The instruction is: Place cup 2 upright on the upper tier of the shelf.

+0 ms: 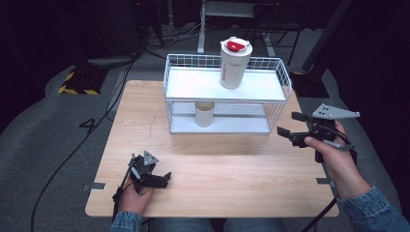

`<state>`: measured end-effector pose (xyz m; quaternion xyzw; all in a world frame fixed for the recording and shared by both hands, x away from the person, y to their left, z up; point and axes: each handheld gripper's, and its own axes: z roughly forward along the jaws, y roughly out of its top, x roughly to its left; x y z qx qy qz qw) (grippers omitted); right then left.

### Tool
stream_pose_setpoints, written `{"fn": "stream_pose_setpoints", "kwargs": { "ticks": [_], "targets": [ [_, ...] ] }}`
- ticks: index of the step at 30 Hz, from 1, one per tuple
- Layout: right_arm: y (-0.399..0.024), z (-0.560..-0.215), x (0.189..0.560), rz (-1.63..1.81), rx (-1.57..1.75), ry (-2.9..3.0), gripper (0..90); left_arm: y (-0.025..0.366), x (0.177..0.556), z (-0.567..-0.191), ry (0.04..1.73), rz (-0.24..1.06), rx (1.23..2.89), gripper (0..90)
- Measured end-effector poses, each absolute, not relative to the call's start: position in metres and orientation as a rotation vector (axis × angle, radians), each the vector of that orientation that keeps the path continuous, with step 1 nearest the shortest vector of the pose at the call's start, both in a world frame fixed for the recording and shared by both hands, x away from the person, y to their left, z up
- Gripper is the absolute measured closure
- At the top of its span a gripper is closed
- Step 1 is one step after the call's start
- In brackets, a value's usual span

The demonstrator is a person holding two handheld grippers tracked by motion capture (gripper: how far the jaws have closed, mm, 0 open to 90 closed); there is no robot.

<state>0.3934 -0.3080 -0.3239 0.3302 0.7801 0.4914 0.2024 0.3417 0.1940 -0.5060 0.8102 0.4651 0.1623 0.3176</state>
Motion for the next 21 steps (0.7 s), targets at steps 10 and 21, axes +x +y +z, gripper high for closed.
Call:
{"fn": "stream_pose_setpoints", "kwargs": {
  "ticks": [10,21],
  "targets": [
    [-0.312,-0.361,0.390,1.322,0.976,2.217,15.2,0.194,0.342,-0.506,1.223,0.428,2.133,0.4],
    [-0.311,-0.395,0.385,1.265,1.017,2.271,15.1,0.194,0.342,-0.506,1.224,0.428,2.132,0.4]
  ]
}}
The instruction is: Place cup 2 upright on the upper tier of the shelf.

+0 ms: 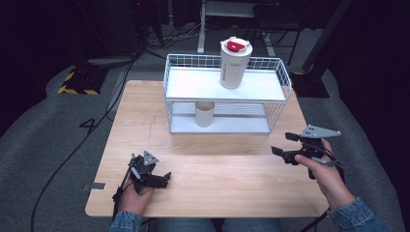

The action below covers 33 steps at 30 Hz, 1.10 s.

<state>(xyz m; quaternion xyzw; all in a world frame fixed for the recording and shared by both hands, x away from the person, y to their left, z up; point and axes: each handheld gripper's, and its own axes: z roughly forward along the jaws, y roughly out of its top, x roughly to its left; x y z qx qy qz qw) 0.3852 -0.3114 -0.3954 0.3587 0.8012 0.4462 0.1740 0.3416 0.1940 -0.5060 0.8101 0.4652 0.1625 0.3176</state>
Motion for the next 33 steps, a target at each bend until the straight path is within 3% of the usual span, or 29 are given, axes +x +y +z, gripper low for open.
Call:
{"fn": "stream_pose_setpoints", "kwargs": {
  "ticks": [33],
  "targets": [
    [-0.297,-0.484,0.354,1.145,1.064,2.256,15.3,0.194,0.342,-0.506,1.224,0.427,2.132,0.4]
  ]
}}
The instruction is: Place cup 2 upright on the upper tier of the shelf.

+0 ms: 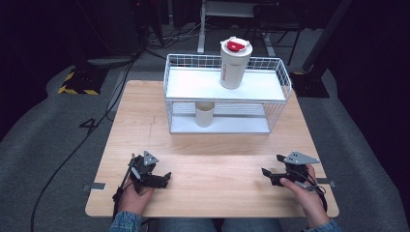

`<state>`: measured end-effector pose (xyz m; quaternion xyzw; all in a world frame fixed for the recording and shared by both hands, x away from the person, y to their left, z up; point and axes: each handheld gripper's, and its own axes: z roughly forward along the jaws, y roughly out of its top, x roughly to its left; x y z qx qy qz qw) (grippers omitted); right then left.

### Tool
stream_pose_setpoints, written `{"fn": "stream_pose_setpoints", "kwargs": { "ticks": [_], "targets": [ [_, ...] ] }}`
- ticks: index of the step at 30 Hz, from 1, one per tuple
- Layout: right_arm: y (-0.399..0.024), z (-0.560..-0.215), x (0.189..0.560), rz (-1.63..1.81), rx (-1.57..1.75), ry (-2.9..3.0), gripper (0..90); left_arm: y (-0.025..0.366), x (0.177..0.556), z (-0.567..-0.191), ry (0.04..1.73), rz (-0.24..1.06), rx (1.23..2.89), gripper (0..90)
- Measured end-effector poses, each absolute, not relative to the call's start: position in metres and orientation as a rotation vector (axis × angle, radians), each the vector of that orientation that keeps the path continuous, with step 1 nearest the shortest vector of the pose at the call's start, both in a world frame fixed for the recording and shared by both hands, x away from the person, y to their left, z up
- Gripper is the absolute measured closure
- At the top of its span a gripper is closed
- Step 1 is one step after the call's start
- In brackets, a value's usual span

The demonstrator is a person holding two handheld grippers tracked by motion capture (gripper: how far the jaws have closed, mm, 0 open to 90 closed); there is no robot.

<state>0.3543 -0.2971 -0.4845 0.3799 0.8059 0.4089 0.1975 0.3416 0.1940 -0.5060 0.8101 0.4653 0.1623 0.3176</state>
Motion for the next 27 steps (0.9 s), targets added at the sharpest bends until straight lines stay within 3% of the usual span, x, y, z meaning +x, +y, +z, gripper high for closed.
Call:
{"fn": "stream_pose_setpoints", "kwargs": {
  "ticks": [18,22,25,27],
  "targets": [
    [-0.297,-0.505,0.358,1.023,1.117,2.345,14.5,0.194,0.342,-0.506,1.224,0.428,2.133,0.4],
    [-0.296,-0.505,0.360,1.006,1.133,2.341,9.6,0.194,0.342,-0.506,1.224,0.428,2.133,0.4],
    [-0.294,-0.506,0.363,0.965,1.182,2.329,0.0,0.194,0.342,-0.506,1.224,0.428,2.133,0.4],
    [-0.292,-0.506,0.364,0.959,1.208,2.314,0.0,0.194,0.341,-0.506,1.225,0.426,2.133,0.3]
  ]
}}
